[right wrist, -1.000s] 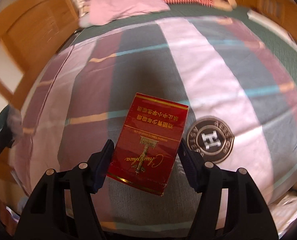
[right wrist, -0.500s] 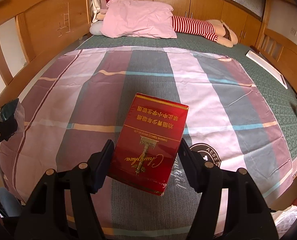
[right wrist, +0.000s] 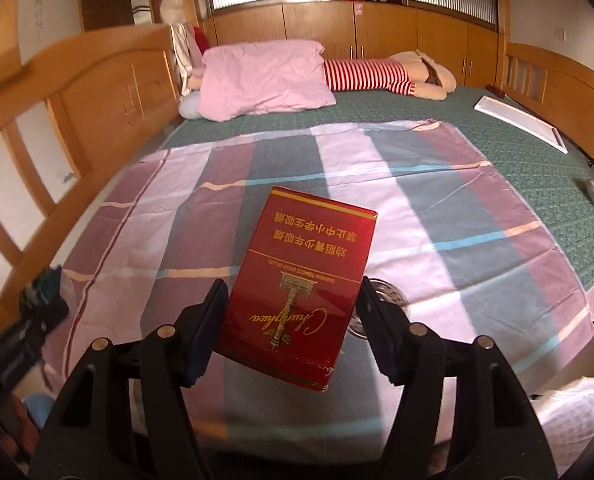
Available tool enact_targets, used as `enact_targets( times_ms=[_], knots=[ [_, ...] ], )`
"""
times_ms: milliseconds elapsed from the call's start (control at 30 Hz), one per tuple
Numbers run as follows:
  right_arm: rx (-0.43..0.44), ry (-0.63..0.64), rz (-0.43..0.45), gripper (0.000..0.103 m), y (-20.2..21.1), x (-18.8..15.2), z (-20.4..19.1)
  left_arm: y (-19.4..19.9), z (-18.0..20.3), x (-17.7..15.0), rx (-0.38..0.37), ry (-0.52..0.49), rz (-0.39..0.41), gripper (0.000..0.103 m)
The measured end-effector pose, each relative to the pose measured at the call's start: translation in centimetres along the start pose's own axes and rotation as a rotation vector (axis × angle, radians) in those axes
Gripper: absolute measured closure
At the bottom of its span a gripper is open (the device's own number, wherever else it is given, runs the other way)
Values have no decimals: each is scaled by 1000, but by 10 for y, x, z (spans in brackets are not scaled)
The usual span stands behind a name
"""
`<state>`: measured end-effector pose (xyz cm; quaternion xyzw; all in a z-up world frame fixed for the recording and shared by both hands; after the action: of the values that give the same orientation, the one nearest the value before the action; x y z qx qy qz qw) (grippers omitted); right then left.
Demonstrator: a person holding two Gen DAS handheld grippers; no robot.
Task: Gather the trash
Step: 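Lift the dark green bag with the left tool while the right tool carries the red box, then open both tools over the white trash bag to drop the box and bag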
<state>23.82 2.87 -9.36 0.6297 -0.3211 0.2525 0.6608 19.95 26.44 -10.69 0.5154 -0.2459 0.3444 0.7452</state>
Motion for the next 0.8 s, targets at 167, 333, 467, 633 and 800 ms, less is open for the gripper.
enact_targets(
  times_ms=[167,333,467,633,800],
  knots=[
    [52,-58,44,38,55,-2,63,24,65,-41,-122,-64,-50,45],
    [28,-78,93,38,102,-19,136,50,123,-65,-181,-134,-48,45],
    [-13,-74,68,38,118,-49,184,63,162,-84,-236,-186,-40,45],
    [-45,-68,-25,38,116,-90,224,63,199,-102,-339,-220,-85,45],
    [-31,-17,-132,30,104,-127,230,59,242,-127,-452,-272,-156,45]
  ],
)
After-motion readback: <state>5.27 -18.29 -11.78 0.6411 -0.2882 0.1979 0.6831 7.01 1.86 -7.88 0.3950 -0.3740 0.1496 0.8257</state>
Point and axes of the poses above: each gripper's, at about its wrist camera, not at the fingertips, and y roughly against the way its jaws point, z to its right, x to its top, the point moved 4 cm from there along -y, roughly the way its jaws point, and after that the axes turned 11 degrees about -x, right-handed, at the moved point
